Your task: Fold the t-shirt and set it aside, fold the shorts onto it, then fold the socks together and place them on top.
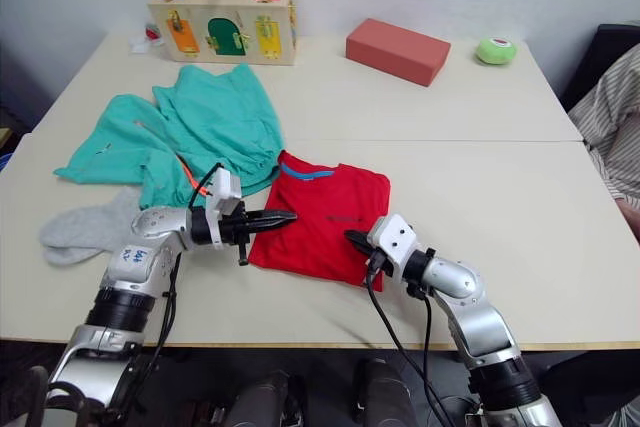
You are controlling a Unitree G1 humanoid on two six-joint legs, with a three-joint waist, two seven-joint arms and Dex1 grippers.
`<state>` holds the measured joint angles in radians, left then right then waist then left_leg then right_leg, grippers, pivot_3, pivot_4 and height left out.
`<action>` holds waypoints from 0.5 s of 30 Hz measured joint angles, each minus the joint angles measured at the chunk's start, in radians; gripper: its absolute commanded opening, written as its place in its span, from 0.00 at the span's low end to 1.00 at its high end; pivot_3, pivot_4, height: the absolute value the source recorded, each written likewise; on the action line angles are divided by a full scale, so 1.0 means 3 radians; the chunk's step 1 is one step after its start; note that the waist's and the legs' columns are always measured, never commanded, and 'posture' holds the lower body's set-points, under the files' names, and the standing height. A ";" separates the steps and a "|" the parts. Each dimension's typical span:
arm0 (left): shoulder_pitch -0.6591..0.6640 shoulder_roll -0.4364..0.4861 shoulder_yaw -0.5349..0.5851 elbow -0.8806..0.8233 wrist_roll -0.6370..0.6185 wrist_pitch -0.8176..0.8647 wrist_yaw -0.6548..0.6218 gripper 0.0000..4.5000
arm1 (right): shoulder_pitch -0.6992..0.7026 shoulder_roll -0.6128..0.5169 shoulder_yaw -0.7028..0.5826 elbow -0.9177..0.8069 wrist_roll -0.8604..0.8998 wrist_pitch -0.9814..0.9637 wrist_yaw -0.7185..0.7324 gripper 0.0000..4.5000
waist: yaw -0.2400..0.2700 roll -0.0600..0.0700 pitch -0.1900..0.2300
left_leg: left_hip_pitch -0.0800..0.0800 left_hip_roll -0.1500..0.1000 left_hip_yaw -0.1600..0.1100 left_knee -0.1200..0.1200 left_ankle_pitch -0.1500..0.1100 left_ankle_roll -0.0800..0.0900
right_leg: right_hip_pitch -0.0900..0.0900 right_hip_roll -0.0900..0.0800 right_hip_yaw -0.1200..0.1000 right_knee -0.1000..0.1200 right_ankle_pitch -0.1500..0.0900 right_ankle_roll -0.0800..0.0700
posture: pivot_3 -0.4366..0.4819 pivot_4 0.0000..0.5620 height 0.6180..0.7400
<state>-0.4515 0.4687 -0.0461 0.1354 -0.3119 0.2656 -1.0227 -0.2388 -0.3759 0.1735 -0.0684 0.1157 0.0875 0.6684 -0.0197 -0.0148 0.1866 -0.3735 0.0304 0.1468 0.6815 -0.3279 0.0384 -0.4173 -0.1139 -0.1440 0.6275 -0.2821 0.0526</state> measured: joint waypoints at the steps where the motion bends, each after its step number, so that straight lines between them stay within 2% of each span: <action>1: 0.0081 -0.0014 -0.0012 -0.0089 0.0028 0.0034 0.0088 0.01 | -0.0037 0.0036 0.0009 0.0074 -0.0054 -0.0022 -0.0058 0.00 | 0.0003 0.0000 0.0000 | 0.0002 0.0000 0.0000 -0.0001 -0.0001 0.0000 | 0.0002 -0.0001 0.0001 0.0000 0.0000 0.0000 | 0.48 0.27 1.00; 4: 0.0356 -0.0005 -0.0079 -0.0284 0.0150 0.0183 0.0317 0.01 | -0.0106 0.0096 0.0037 0.0334 -0.0208 -0.0136 -0.0213 0.00 | 0.0005 0.0000 0.0000 | 0.0002 0.0001 0.0001 -0.0004 -0.0002 -0.0002 | 0.0000 0.0000 0.0000 0.0000 0.0000 0.0000 | 0.48 0.27 1.00; 7: 0.0426 0.0063 -0.0099 -0.0412 0.0214 0.0311 0.0464 0.01 | -0.0184 0.0126 0.0038 0.0472 -0.0294 -0.0230 -0.0324 0.00 | -0.0007 0.0000 0.0000 | 0.0006 0.0001 0.0002 -0.0005 -0.0002 -0.0002 | 0.0002 -0.0001 0.0001 0.0000 0.0000 -0.0001 | 0.48 0.27 1.00; 11: 0.0651 0.0191 -0.0028 -0.0653 0.0214 0.0437 0.0603 0.01 | -0.0318 0.0227 -0.0166 0.0693 -0.0335 -0.0141 -0.0711 0.00 | -0.0027 0.0003 -0.0002 | 0.0016 0.0003 0.0002 -0.0008 -0.0003 -0.0004 | 0.0007 -0.0001 0.0004 0.0000 -0.0001 -0.0001 | 0.48 0.27 1.00; 15: 0.0760 0.0200 0.0080 -0.0701 0.0192 0.0491 0.0739 0.01 | -0.0348 0.0209 -0.0363 0.0801 -0.0328 -0.0075 -0.0876 0.00 | -0.0021 0.0012 -0.0008 | 0.0018 0.0003 0.0001 -0.0010 -0.0004 -0.0005 | 0.0010 -0.0001 0.0004 0.0000 -0.0001 -0.0002 | 0.48 0.27 1.00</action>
<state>-0.2234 0.5287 -0.0221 -0.0750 -0.2541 0.4129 -0.8009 -0.3433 -0.3131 0.0646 0.1718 0.0174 0.0651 0.4055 -0.0258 -0.0112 0.1843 -0.3681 0.0313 0.1472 0.6787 -0.3290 0.0368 -0.4144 -0.1144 -0.1427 0.6274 -0.2825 0.0519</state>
